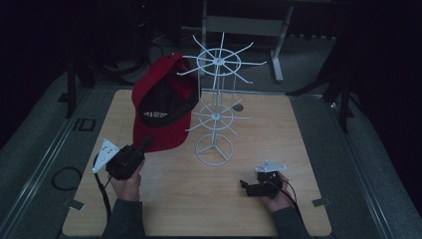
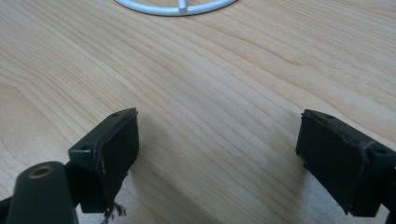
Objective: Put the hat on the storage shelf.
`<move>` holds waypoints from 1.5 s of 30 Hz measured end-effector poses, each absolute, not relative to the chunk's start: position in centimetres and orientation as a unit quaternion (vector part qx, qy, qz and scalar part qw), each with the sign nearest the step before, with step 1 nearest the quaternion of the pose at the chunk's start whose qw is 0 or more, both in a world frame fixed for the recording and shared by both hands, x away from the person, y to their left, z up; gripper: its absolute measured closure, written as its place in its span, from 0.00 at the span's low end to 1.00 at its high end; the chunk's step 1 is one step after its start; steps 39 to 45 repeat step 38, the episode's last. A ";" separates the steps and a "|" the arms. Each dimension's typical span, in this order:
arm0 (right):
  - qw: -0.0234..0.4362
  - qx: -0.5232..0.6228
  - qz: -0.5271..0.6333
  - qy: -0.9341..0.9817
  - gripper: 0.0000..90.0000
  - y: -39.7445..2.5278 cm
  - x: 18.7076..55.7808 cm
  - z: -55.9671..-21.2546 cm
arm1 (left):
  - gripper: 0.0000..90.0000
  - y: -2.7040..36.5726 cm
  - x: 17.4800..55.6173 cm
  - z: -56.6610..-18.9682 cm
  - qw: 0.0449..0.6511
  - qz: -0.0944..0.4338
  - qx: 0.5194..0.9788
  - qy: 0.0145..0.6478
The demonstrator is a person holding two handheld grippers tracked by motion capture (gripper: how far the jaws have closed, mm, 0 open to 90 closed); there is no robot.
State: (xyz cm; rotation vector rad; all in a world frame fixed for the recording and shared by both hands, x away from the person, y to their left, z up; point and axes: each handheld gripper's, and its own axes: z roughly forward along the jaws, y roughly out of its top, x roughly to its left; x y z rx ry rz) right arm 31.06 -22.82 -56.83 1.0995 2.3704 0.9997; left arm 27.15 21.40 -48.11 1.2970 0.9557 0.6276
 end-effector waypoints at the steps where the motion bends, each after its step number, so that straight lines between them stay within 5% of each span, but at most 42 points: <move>1: 0.171 0.387 0.352 0.835 0.15 -22.8 31.1 -56.8 | 0.92 21.4 27.1 -48.2 0.649 0.275 0.573 0.418; 10: 0.171 0.387 0.352 0.835 0.15 -22.8 31.1 -56.8 | 0.60 21.7 27.3 -47.8 0.635 0.262 0.594 0.418; 21: 0.170 0.388 0.352 0.835 0.15 -22.8 31.0 -56.8 | 0.40 21.5 28.1 -48.3 0.579 0.241 0.647 0.433; 45: 0.169 0.389 0.352 0.834 0.15 -22.8 31.0 -56.8 | 0.40 23.0 28.8 -52.1 0.527 0.191 0.687 0.463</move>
